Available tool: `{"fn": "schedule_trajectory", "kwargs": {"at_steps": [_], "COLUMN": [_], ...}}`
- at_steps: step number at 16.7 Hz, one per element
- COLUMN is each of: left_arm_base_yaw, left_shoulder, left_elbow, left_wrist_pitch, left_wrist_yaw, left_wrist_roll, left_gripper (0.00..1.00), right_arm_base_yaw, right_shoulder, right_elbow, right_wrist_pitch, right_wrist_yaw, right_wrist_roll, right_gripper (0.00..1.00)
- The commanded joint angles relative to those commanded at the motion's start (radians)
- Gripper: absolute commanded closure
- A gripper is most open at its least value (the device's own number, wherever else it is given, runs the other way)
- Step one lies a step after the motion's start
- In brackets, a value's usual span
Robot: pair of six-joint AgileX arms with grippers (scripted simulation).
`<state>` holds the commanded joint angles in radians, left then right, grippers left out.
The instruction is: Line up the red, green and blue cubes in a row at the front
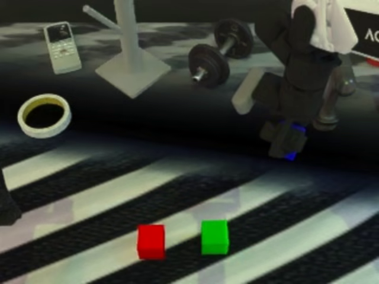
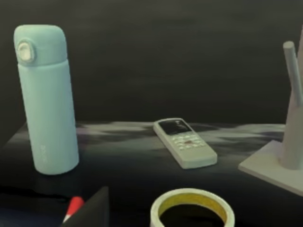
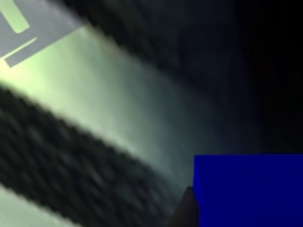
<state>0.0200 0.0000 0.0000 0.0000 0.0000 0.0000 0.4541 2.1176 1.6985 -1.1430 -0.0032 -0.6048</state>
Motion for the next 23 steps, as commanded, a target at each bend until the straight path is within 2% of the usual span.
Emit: {"fn": "schedule_trajectory", "kwargs": {"at_steps": [4,13,19,23], "left_arm_base_yaw": [0.0,0.0,0.0,0.0], "left_shoulder": [0.0,0.0,0.0,0.0], "left_elbow": [0.0,0.0,0.0,0.0], "left_wrist_pitch": [0.0,0.0,0.0,0.0], "left_wrist_yaw": [0.0,0.0,0.0,0.0], "left_wrist_roll": [0.0,0.0,0.0,0.0], "left_gripper": [0.0,0.0,0.0,0.0], "right_arm_base_yaw": [0.028,0.296,0.304,0.305], "right_shoulder": [-0.033,-0.334,-0.34,-0.308], "right_elbow": [-0.041,-0.388,-0.399,-0.468], "right_wrist_pitch": [0.008,0.046,0.049,0.152], "right_wrist_yaw": [-0.001,-0.004,-0.004,-0.004], "right_wrist_roll": [-0.02,-0.185,-0.189,-0.189], "right_gripper": [1.0,1.0,1.0,1.0]}}
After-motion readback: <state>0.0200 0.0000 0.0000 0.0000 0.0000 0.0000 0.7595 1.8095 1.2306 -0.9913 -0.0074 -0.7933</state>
